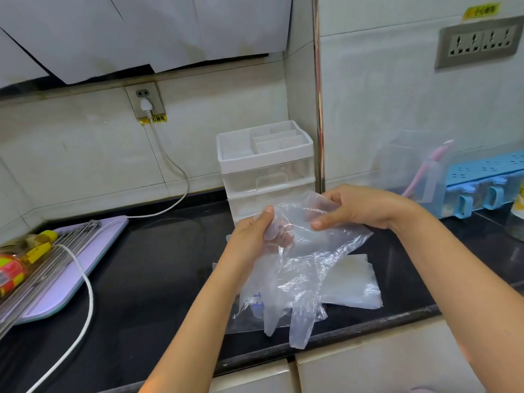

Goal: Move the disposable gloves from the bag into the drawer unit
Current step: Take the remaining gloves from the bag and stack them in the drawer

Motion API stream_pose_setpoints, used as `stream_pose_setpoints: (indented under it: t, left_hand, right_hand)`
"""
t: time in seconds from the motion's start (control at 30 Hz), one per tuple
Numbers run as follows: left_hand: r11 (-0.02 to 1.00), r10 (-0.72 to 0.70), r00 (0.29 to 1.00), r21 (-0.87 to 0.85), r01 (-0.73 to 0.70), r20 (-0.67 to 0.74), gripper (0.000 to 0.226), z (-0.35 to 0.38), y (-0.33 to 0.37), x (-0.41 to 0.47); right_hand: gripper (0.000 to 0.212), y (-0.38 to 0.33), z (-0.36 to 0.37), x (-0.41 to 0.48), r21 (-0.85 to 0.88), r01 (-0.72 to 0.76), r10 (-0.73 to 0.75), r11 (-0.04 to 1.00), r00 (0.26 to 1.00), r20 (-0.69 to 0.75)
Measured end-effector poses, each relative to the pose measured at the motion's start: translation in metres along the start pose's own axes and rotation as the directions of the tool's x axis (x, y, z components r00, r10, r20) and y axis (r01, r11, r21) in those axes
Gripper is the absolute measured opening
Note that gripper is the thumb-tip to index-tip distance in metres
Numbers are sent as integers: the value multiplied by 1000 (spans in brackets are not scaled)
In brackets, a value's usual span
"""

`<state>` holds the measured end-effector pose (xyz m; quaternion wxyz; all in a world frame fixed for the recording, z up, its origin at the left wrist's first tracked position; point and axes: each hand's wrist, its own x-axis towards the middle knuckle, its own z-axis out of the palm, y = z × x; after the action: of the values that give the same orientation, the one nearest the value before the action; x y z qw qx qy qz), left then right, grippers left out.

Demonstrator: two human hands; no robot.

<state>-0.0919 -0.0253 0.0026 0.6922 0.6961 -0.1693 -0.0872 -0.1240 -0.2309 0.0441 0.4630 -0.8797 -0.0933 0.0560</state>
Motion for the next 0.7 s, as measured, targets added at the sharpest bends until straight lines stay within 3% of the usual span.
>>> stream_pose_setpoints:
  t: [0.13,0.23,0.33,0.43,0.5,0.6,0.7]
  left_hand:
    - [985,-159,987,-73,157,-30,38,-3,-4,10]
    - [979,-127,968,131,158,-219,37,-7,-3,22]
    - [946,36,992,323,4,-121,42,-8,3,23]
    - [832,55,998,553,-36,-17,34,-6,-2,29]
    - [844,51,998,535,-32,-22,11,-7,-2,33]
    - [909,42,997,417,-11,-66,18,-14,-1,41]
    - [885,96,979,466,-2,-178,14,-28,8,54]
  right_hand:
    - [23,7,5,11,132,64,-50,989,993,-110]
    - [16,2,10,16,45,131,-124,990,984,-127]
    - [18,-3,14,21,-99,162,-171,982,981,-95]
    - [36,-6,15,29,-144,149,-166,978,979,-115]
    - [41,-5,12,34,-128,122,-141,984,978,-155]
    - [39,-2,7,40,-88,89,-106,992,970,-220]
    - [32,5,5,51,-15,90,-91,996,955,-282]
